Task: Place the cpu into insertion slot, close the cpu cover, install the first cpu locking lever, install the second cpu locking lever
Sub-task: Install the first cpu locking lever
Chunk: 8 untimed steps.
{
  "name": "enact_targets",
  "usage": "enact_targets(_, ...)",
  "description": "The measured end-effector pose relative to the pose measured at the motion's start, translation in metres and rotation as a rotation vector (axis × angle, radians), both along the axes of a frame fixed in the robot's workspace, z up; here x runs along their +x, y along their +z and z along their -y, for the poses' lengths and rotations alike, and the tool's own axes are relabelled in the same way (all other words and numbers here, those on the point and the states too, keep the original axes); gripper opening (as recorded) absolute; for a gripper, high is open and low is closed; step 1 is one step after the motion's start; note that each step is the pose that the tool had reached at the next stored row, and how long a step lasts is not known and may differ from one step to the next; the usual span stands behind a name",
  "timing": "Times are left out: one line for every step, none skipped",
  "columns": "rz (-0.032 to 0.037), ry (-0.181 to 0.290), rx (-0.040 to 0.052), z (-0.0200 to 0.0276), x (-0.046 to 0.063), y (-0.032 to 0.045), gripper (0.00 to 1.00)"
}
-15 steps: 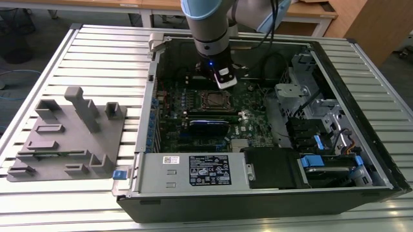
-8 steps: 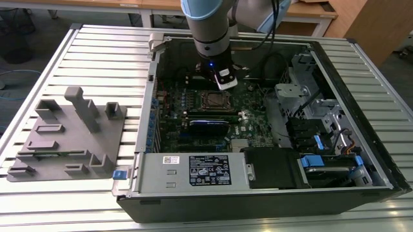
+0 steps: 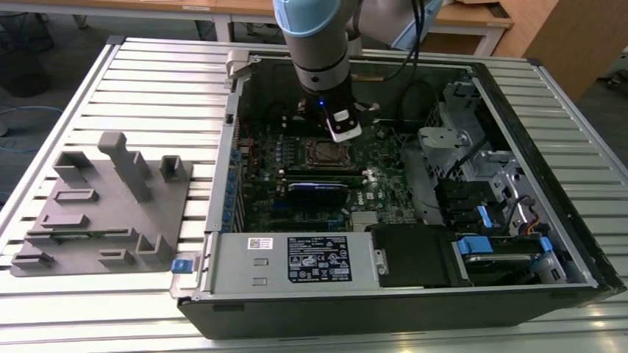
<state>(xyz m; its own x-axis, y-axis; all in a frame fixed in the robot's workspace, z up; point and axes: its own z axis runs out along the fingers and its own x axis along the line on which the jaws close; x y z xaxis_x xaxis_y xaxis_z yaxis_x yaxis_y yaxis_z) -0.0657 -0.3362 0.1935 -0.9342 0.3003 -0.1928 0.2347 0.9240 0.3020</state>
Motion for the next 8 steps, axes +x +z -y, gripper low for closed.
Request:
enact_targets(0.0004,0.000,-0.0001,0.0000,0.0001,-0.0006,0.11)
enact_targets(0.0009,0.000,-0.0001,0.0000,0.0002,-0.0013,0.11)
enact_targets(0.0012,0.000,-0.0001,0.0000,0.0003,-0.0018,0.11)
enact_targets(0.0013,0.000,-0.0001,0.0000,0.0005,-0.0021,0.11)
enact_targets(0.0013,0.000,-0.0002,0.0001,0.0007,-0.0024,0.11)
enact_targets(0.0013,0.000,-0.0003,0.0001,0.0008,-0.0026,0.11)
enact_targets(0.0013,0.000,-0.0003,0.0000,0.0010,-0.0027,0.11)
enact_targets(0.0013,0.000,-0.0003,0.0000,0.0012,-0.0028,0.11)
